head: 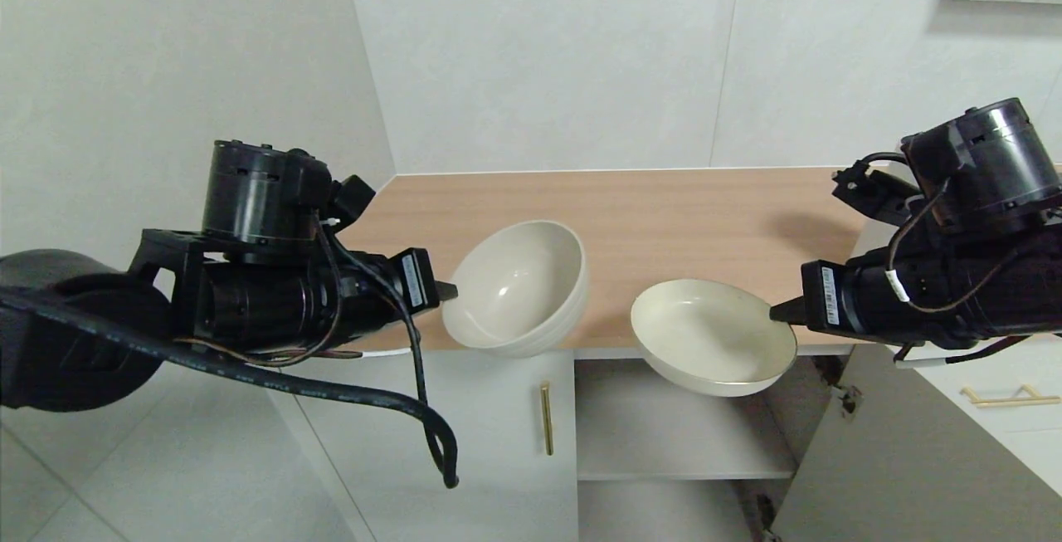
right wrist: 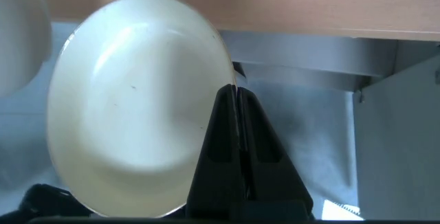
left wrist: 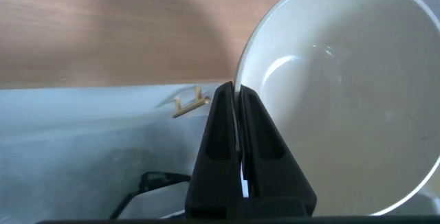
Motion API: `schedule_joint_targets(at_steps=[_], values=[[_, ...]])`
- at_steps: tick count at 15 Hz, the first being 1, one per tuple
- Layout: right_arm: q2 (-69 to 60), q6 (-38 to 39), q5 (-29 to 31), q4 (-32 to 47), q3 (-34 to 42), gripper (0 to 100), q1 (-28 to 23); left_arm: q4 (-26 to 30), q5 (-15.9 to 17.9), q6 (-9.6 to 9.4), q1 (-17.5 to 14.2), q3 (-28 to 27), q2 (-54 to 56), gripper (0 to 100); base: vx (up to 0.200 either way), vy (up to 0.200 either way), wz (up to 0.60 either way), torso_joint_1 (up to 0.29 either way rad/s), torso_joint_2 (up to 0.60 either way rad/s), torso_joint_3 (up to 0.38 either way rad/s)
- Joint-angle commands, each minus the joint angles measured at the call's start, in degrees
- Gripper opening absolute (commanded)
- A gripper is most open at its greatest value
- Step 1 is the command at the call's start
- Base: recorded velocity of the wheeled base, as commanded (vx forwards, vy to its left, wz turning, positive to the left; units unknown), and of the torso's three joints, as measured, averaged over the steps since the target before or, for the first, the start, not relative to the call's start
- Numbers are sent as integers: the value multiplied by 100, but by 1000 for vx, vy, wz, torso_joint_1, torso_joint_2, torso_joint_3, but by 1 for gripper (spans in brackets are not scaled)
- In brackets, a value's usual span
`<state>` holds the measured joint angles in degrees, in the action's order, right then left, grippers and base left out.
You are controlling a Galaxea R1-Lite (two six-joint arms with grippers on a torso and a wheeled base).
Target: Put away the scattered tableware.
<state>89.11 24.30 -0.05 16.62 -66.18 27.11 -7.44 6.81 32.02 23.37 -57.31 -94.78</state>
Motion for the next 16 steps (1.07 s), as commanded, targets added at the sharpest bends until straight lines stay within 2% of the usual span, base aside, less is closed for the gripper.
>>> schedule_joint_targets(at_steps=[1,4,5,7,8,16], values=[[-43,-57,14,0,62,0,13,111,-5,-223,19,71,91,0,0,0,0,0,0,0],[-34,-65,14,0,70,0,66,243,-5,-276,98,71,100,0,0,0,0,0,0,0],[-26,-57,14,-9,62,0,66,269,-5,-337,159,97,91,0,0,0,0,0,0,0],[-8,-57,14,-9,62,0,66,260,-5,-495,186,159,83,0,-200,0,0,7,2,0],[1,-57,14,-9,62,0,66,260,-13,-504,186,159,74,0,-200,0,0,22,2,2],[150,-57,14,-97,70,0,66,234,-93,-504,186,150,21,0,0,0,0,0,0,0]])
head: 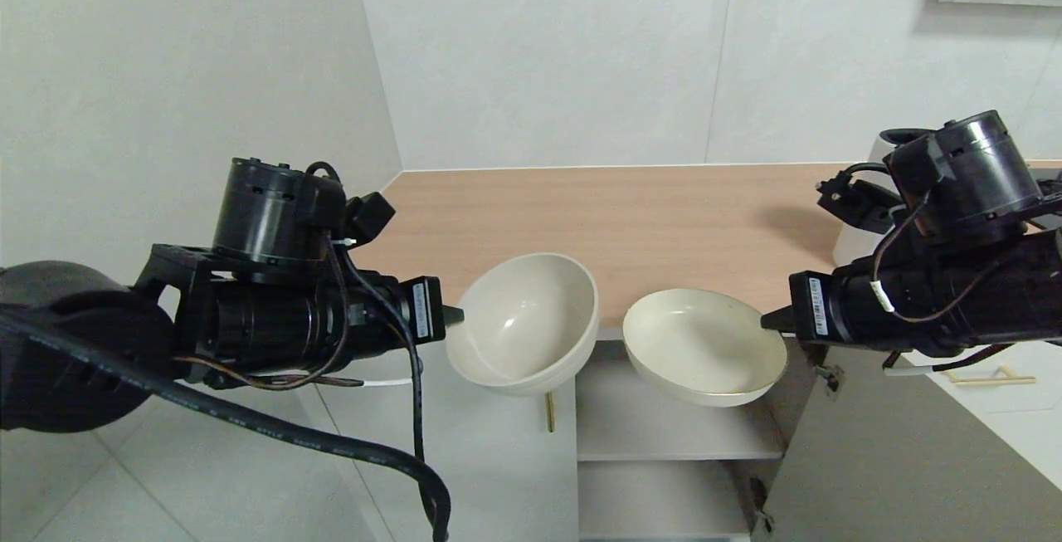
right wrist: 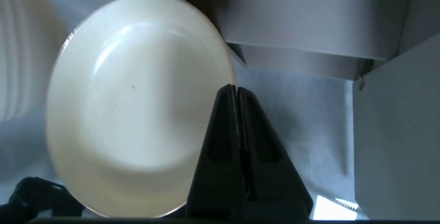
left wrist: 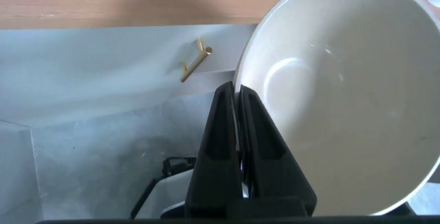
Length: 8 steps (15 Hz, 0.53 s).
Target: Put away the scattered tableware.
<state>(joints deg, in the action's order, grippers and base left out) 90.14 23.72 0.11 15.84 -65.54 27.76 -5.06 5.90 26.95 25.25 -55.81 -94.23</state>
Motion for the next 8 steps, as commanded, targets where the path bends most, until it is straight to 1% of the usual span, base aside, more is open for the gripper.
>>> schedule_joint_targets(at_steps=[1,3,4,6,8], values=[[65,1,-2,-19,6,0,2,-4,-1,12,-2,0,-42,0,0,0,0,0,0,0],[74,1,7,-19,6,0,2,-4,-1,12,-2,0,-95,0,0,0,0,0,0,0],[74,1,7,-19,6,0,-7,-4,-1,12,-2,0,-95,0,0,0,0,-85,212,115],[83,1,7,-19,6,0,2,-4,-1,12,-2,0,-78,0,0,0,0,-161,366,202],[83,1,7,-19,6,0,2,-4,-1,12,-2,9,-95,0,0,0,0,-190,449,264]])
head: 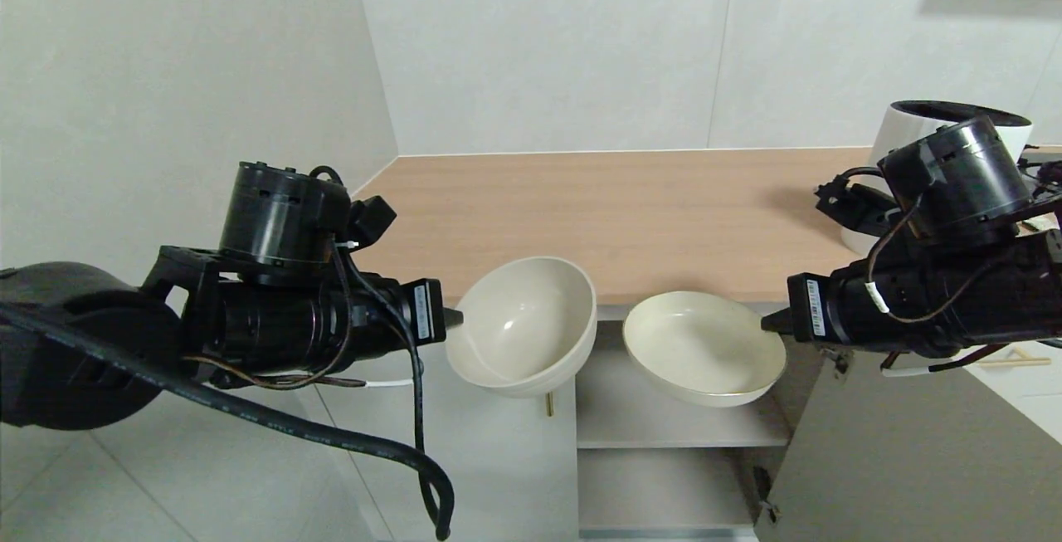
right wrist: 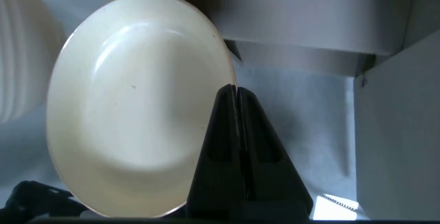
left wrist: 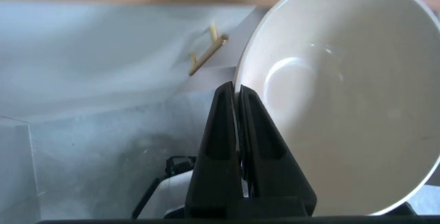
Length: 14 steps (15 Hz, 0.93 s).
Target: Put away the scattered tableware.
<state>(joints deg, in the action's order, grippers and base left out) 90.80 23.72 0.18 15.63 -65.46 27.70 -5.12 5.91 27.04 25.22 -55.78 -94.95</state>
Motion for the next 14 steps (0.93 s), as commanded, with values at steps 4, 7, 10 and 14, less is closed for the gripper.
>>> schedule_joint_targets(at_steps=[4,7,10,14], values=[[70,1,-1,2,-2,0,-1,2,6,3,0,6,-32,0,0,0,0,-193,472,278],[79,1,-1,2,-2,0,-1,2,6,3,0,6,-32,0,0,0,0,-172,466,297],[87,1,-1,2,-2,0,-1,2,6,3,0,6,-32,0,0,0,0,-154,455,304],[140,1,-1,2,-2,0,-1,2,6,3,0,6,-41,0,0,0,0,-110,412,286]])
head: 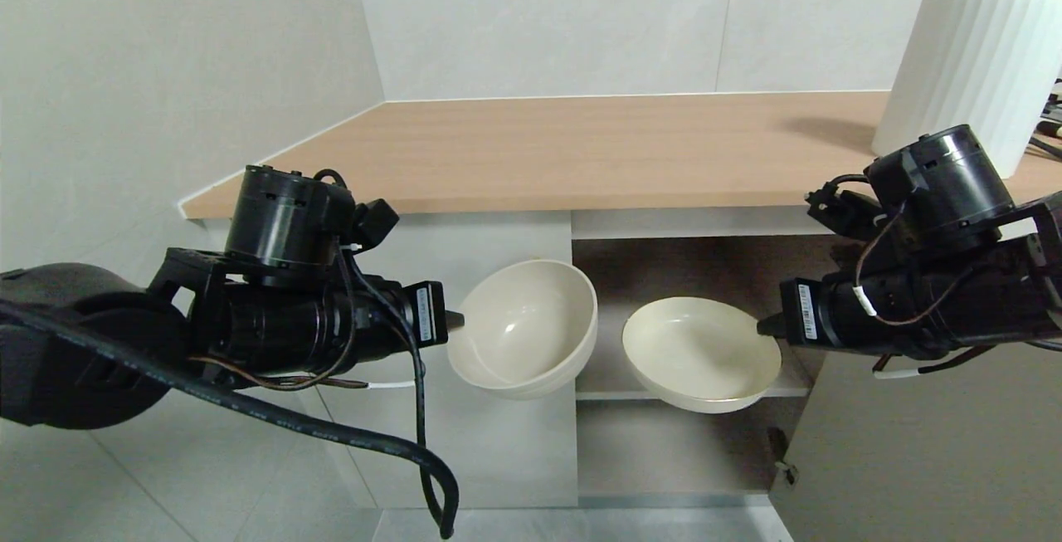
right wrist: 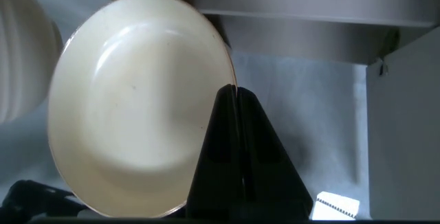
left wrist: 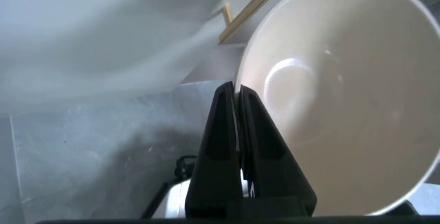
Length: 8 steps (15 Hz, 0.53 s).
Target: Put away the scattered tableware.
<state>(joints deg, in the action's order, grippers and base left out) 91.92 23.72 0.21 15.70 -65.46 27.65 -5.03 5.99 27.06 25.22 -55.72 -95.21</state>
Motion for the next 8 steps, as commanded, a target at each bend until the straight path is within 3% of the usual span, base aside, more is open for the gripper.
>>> schedule_joint_targets(at_steps=[1,6,8], values=[[28,1,6,-6,-2,0,4,-6,-1,1,0,0,-15,0,0,0,0,-46,159,110],[116,-8,23,-6,-19,0,-5,-6,-1,1,0,0,-15,0,0,0,0,-8,27,18],[661,-175,331,-58,-54,0,-31,-6,-1,1,0,0,-15,0,0,0,0,0,0,0]])
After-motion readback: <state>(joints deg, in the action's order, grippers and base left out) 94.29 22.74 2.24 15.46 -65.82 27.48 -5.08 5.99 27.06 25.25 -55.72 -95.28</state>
